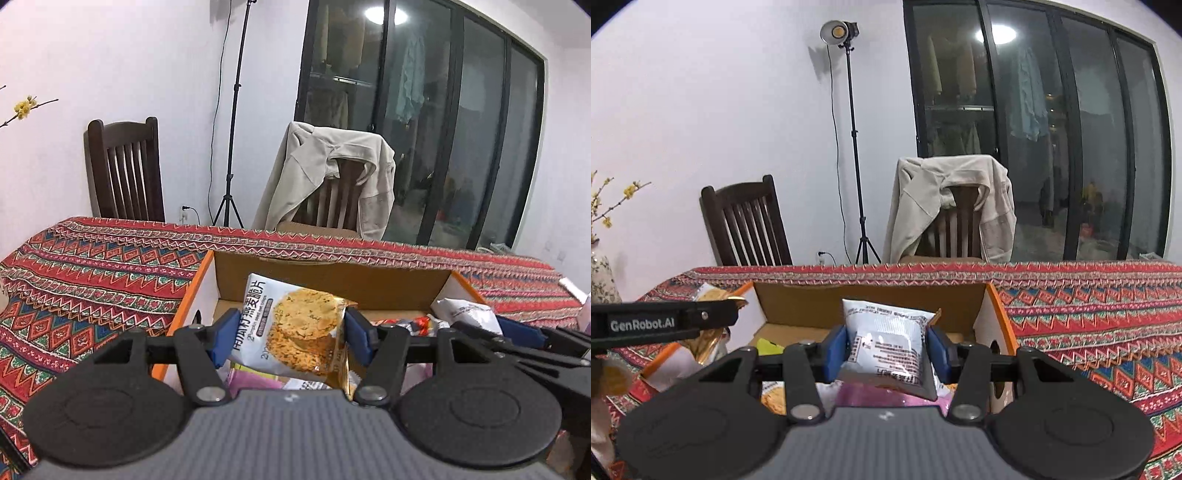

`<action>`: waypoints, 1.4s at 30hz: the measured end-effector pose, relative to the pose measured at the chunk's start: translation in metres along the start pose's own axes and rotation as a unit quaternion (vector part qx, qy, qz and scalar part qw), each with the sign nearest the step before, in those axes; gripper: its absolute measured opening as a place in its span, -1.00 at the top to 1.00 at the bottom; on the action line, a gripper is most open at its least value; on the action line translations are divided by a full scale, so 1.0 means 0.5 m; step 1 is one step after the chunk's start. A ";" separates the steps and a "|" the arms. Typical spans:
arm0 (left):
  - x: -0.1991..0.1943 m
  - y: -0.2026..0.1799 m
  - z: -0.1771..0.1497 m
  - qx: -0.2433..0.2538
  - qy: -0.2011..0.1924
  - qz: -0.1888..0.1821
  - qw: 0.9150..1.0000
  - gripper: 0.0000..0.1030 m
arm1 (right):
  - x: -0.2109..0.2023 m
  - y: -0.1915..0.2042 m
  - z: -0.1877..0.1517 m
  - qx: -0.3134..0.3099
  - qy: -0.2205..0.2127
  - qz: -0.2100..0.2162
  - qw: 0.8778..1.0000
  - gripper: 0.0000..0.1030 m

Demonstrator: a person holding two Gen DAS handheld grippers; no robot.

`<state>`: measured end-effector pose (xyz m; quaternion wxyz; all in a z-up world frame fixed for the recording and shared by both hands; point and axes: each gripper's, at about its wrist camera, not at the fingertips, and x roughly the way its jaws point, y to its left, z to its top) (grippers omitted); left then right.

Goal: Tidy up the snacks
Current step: 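Carry both packets over the box and open both tools to drop them, then move both tools back toward the snack pile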

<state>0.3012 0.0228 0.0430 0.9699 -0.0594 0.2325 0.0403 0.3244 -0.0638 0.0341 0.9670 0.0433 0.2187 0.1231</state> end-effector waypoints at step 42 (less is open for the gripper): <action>-0.210 0.051 -0.006 -0.015 -0.040 0.013 0.999 -1.00 | -0.145 0.025 0.010 -0.019 -0.008 -0.006 1.000 -1.00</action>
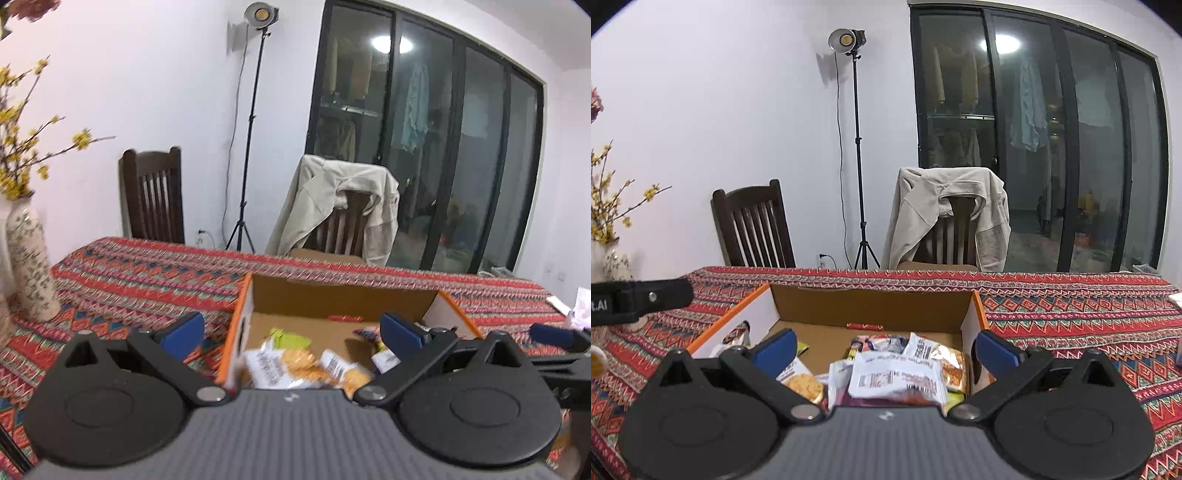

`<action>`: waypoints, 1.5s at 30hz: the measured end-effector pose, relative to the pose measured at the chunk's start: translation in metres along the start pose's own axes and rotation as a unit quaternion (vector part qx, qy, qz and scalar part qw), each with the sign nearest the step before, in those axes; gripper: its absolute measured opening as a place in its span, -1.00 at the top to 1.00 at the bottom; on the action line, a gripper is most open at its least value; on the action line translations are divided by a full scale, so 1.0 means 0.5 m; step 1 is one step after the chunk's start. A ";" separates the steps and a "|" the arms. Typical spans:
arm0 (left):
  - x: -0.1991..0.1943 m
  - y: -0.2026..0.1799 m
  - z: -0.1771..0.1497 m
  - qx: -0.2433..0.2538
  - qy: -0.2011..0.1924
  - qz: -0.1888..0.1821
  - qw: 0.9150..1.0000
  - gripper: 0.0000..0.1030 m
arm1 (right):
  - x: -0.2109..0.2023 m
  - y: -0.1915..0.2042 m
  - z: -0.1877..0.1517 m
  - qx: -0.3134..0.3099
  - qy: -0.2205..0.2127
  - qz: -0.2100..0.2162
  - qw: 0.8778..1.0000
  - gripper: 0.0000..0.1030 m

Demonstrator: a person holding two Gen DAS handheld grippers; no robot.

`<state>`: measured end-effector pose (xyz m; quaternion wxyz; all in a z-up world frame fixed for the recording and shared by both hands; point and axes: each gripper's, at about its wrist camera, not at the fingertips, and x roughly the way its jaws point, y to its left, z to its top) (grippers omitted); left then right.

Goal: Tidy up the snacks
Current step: 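Move both tools back toward the snack pile, then grasp a pink packet from the pile with the right tool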

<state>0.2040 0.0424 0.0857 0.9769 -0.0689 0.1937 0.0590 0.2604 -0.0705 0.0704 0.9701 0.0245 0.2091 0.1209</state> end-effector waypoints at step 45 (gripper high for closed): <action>0.003 0.115 -0.173 -0.004 0.059 0.022 0.998 -1.00 | 0.037 0.136 -0.177 -0.061 0.096 0.009 0.993 -0.36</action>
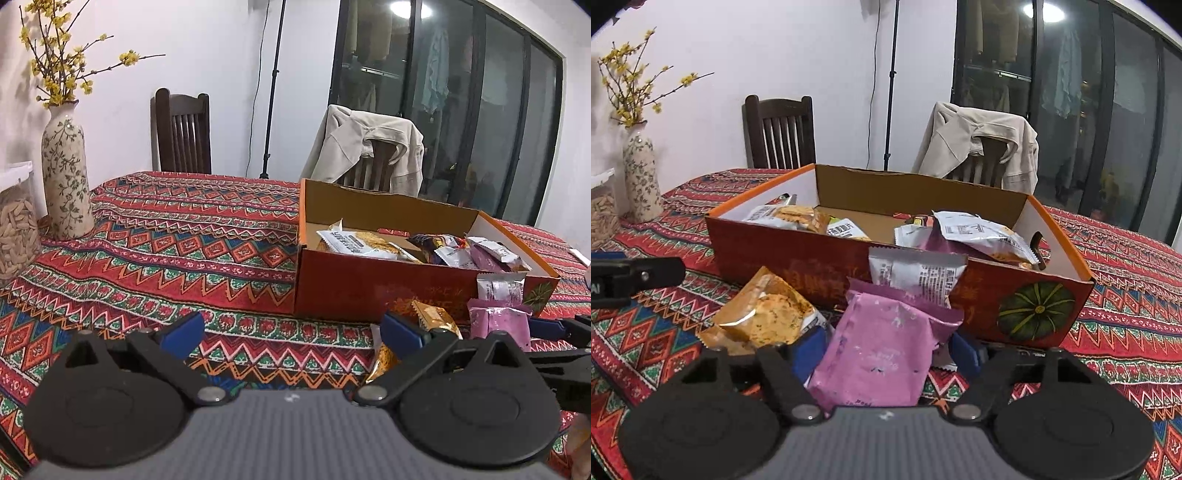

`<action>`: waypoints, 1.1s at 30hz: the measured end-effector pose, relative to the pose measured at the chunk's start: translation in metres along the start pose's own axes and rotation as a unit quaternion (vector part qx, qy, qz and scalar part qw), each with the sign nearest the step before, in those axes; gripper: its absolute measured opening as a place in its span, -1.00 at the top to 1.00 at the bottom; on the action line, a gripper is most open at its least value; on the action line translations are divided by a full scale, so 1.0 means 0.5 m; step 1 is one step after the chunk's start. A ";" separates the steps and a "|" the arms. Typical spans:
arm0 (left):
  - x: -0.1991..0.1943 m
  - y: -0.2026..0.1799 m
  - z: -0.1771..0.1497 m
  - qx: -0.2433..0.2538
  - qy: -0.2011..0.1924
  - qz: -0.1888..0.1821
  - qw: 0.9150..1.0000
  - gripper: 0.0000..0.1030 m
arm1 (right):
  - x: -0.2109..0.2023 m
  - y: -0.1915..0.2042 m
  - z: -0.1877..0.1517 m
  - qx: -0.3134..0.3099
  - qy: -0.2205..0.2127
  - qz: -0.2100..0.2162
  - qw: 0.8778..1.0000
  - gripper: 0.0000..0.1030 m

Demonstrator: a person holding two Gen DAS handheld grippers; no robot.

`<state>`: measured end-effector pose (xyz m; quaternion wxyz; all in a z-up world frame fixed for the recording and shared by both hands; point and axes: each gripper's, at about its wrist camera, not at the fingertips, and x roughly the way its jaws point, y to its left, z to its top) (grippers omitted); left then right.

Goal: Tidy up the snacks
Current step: 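Grasp a pink packet from the pile with the right tool, then grasp a gold foil packet from the table with the left tool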

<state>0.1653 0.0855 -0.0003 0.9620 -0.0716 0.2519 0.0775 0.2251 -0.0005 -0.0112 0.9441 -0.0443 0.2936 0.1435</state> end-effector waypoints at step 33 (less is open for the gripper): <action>-0.002 -0.194 0.011 0.114 0.010 -0.001 0.993 -1.00 | -0.104 -0.196 -0.018 0.073 -0.045 -0.010 0.996 -0.06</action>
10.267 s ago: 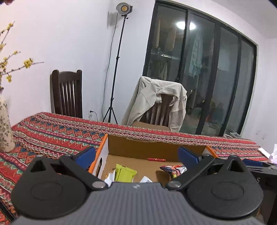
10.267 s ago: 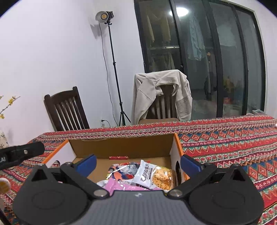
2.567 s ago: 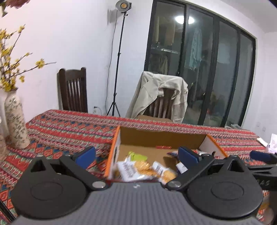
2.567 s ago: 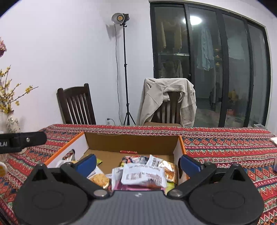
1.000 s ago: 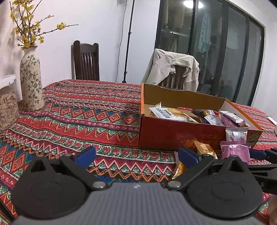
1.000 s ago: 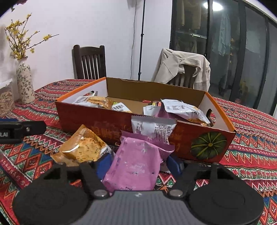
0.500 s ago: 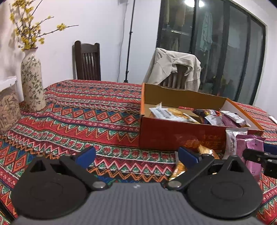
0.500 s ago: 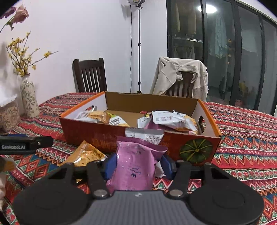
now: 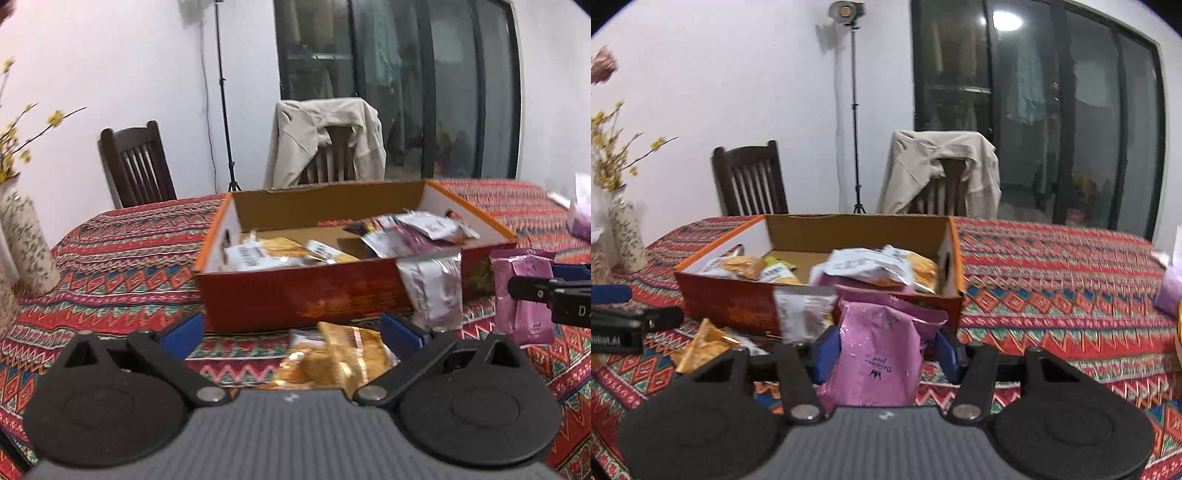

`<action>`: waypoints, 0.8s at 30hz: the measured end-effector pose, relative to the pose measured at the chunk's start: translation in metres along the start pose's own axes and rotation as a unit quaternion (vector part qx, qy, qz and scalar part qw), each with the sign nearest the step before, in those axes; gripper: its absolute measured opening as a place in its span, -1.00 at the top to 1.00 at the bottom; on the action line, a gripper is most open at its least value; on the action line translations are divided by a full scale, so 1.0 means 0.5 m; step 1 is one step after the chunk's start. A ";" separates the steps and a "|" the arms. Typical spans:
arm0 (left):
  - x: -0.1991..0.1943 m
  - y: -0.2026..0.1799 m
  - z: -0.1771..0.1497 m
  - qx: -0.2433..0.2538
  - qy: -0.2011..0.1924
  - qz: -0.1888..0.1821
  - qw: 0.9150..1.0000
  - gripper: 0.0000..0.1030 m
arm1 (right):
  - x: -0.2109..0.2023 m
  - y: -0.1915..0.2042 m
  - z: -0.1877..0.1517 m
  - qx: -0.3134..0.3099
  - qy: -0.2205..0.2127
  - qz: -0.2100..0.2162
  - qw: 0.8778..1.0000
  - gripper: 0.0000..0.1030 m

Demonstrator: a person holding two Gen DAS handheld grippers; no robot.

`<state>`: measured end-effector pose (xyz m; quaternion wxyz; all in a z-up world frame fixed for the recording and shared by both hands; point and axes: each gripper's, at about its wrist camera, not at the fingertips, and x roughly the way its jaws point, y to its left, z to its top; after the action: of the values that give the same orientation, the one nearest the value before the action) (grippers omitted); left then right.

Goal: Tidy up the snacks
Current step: 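Grasp a gold foil packet from the table with the left tool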

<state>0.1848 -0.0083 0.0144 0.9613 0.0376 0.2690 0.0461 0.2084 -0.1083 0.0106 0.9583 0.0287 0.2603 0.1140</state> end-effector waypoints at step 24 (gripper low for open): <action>0.097 -0.089 -0.036 0.032 0.063 -0.012 0.997 -0.36 | 0.009 -0.025 -0.019 0.038 0.010 0.019 0.999 -0.06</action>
<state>0.2199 -0.0463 -0.0301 0.9413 0.0622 0.3304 0.0284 0.2100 -0.1197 -0.0011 0.9517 0.0689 0.2731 0.1226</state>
